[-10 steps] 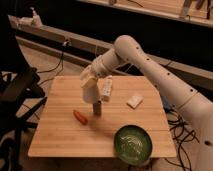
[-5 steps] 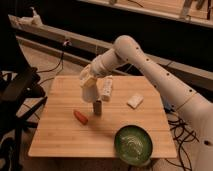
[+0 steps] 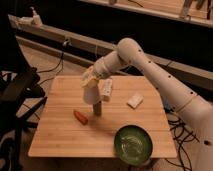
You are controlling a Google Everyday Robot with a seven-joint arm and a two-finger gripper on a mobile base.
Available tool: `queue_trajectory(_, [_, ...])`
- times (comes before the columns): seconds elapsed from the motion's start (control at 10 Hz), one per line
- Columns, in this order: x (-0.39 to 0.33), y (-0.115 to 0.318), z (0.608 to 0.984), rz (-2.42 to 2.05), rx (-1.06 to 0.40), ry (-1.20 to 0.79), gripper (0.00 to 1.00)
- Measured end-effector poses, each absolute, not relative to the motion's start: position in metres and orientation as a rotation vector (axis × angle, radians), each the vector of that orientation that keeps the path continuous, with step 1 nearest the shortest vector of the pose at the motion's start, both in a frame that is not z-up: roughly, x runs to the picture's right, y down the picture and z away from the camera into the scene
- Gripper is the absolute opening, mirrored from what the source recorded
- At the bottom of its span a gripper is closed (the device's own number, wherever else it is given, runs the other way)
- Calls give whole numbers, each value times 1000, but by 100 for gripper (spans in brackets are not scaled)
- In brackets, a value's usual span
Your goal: Place the ceramic cup over the eraser
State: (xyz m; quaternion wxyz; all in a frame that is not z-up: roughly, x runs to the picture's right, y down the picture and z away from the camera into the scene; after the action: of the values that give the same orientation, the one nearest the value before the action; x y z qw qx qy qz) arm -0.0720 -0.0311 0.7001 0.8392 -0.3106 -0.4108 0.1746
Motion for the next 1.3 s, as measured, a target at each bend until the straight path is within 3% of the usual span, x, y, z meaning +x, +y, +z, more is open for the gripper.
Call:
queue_trajectory(0.6, [-49, -25, 717, 441, -636, -906, 2])
queue_trajectory(0.8, [-51, -25, 723, 436, -636, -928, 15])
queue_trajectory(1.3, [-48, -21, 740, 445, -662, -926, 65])
